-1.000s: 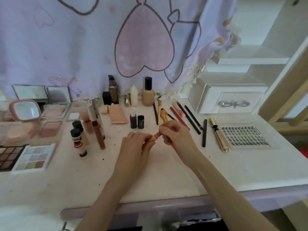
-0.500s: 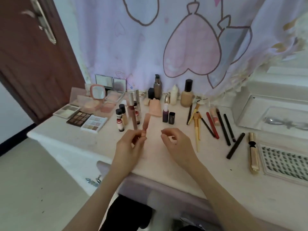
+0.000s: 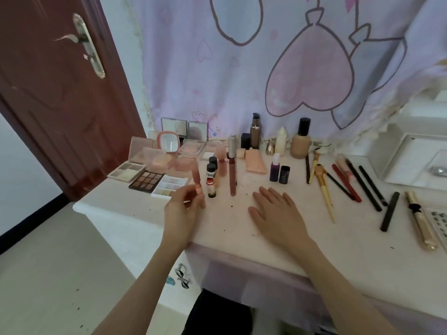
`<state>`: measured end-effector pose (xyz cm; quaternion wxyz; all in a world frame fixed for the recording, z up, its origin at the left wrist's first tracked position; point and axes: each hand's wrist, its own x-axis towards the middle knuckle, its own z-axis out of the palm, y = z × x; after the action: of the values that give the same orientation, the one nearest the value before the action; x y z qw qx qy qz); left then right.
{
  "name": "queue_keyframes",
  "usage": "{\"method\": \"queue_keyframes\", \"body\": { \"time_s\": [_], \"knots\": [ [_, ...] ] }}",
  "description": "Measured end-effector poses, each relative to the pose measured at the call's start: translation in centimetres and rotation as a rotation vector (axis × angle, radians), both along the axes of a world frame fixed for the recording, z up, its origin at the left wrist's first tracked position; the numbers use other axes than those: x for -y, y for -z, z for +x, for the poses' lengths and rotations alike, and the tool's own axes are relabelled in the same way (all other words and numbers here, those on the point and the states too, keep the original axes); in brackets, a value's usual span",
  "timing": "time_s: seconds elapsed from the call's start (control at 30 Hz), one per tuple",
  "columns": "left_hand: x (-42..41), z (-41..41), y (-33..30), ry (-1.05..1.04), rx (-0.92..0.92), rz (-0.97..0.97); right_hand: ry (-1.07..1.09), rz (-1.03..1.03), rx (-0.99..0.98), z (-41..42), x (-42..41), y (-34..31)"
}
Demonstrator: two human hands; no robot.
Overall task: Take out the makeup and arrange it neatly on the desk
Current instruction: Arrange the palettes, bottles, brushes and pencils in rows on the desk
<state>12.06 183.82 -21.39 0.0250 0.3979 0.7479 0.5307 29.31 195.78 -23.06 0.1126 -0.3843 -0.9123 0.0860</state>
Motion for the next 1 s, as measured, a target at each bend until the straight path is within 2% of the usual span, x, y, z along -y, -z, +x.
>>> {"method": "queue_keyframes", "body": {
  "time_s": [0.13, 0.5, 1.0],
  "knots": [
    [-0.6, -0.2, 0.4, 0.065, -0.015, 0.004, 0.006, -0.003, 0.008, -0.1, 0.3, -0.1],
    [-1.0, 0.7, 0.7, 0.075, 0.013, -0.051, 0.019, -0.009, 0.017, -0.1, 0.3, -0.2],
    [-2.9, 3.2, 0.7, 0.105, -0.053, -0.047, 0.019, 0.015, -0.030, 0.1, 0.5, 0.0]
  ]
}}
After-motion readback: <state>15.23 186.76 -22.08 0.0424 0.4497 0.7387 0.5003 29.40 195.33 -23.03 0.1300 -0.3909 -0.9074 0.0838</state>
